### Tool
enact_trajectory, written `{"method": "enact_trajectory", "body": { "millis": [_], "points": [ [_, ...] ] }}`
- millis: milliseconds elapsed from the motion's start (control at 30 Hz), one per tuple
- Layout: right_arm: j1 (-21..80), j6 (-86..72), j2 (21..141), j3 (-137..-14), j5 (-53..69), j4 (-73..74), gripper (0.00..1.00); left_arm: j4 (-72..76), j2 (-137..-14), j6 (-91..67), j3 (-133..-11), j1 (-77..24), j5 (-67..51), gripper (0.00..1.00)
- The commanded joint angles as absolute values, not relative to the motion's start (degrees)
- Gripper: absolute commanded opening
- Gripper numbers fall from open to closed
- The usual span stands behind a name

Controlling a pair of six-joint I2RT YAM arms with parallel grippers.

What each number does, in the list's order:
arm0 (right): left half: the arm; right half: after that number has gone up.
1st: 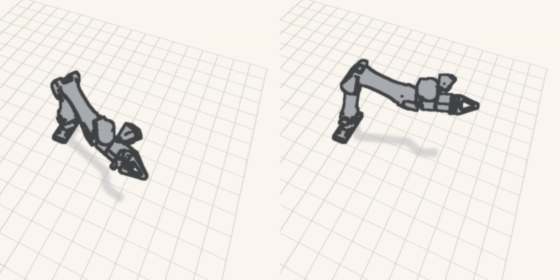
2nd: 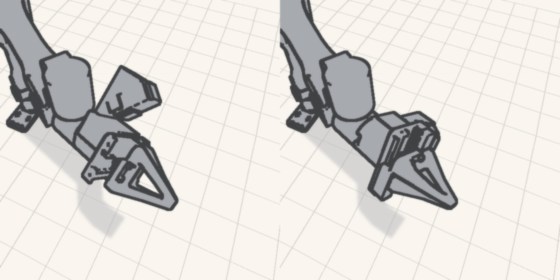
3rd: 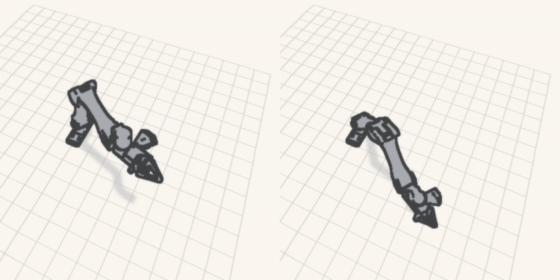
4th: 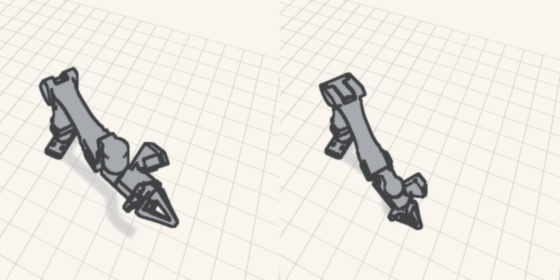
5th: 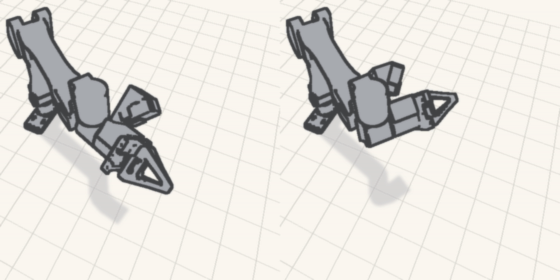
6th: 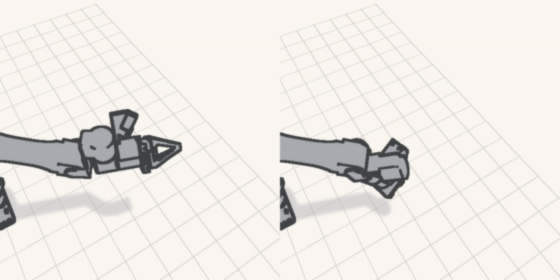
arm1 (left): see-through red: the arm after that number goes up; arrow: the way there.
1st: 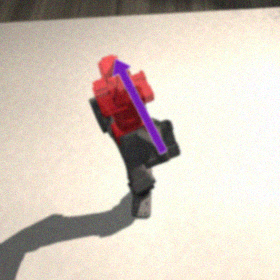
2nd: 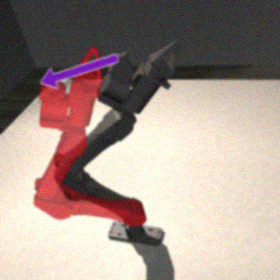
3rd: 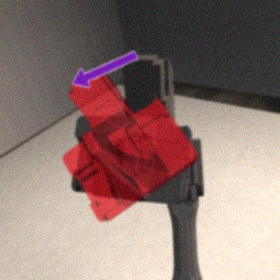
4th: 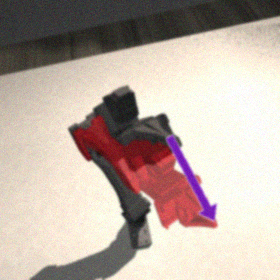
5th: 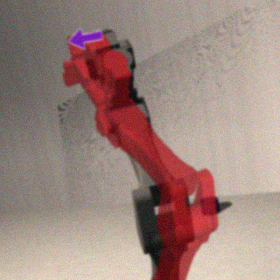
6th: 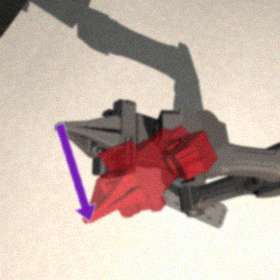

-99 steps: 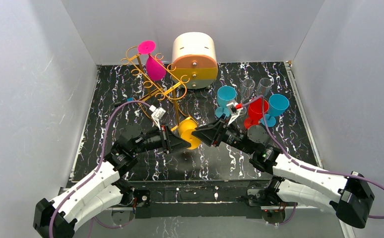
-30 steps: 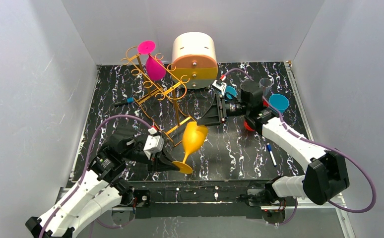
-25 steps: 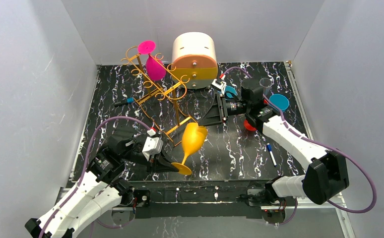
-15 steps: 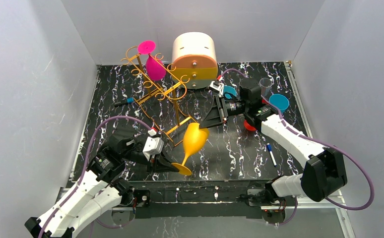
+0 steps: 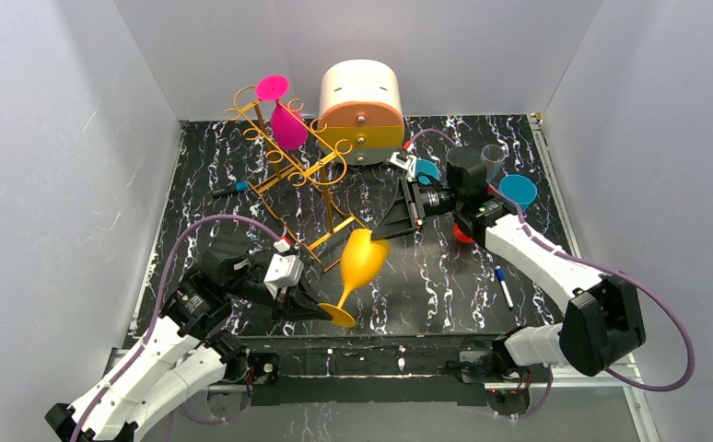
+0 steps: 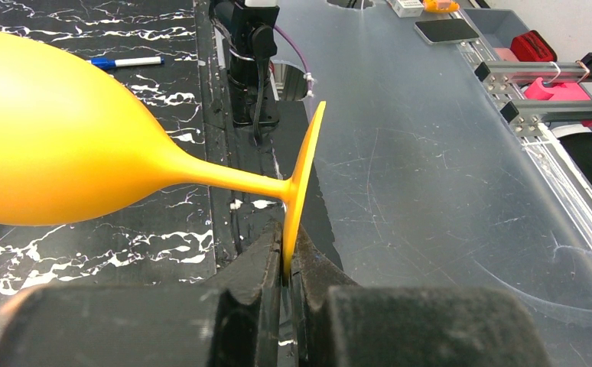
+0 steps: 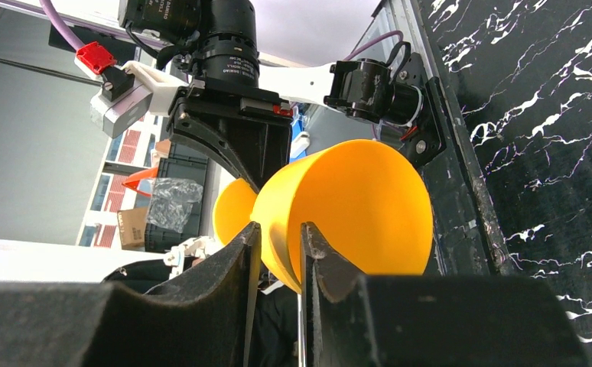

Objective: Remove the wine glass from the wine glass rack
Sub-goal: Place the wine glass at the center of the board.

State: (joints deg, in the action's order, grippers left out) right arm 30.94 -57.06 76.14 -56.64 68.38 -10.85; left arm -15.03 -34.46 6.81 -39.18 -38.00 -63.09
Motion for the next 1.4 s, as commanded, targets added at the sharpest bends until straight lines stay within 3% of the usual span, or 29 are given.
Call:
{"method": "enact_trajectory", "body": {
  "millis": [0, 300, 433, 533, 833, 967, 1167, 1367],
  "points": [
    [31.39, -57.23, 74.59, -56.48, 70.90, -13.20, 0.33, -15.36, -34.94, 6.76, -41.21, -38.06, -63.14, 0.00],
    [32.82, -57.99, 75.09, -56.82, 72.21, -15.15, 0.32, -15.30, -34.93, 6.41, -41.37, -38.01, -62.45, 0.00],
    [33.45, -57.04, 75.48, -56.93, 73.85, -14.39, 0.43, -14.87, -34.88, 7.11, -41.55, -38.04, -62.70, 0.00],
    [33.47, -56.53, 75.75, -56.90, 74.41, -13.69, 0.33, -14.71, -35.01, 7.12, -41.53, -38.06, -62.89, 0.00],
    [32.48, -56.54, 75.06, -59.24, 75.76, -13.54, 0.31, -14.64, -34.01, 5.52, -40.79, -38.03, -61.68, 0.00],
    [31.79, -56.64, 75.65, -61.59, 77.26, -12.64, 0.13, -14.61, -33.32, 5.95, -40.77, -38.01, -60.94, 0.00],
    [31.90, -57.45, 75.57, -60.66, 78.01, -13.28, 0.02, -14.59, -34.15, 5.72, -40.94, -38.06, -60.73, 0.00],
    [31.83, -59.91, 74.55, -57.92, 75.70, -16.51, 0.01, -14.50, -34.89, 5.50, -40.77, -38.02, -61.61, 0.00]
  ]
}}
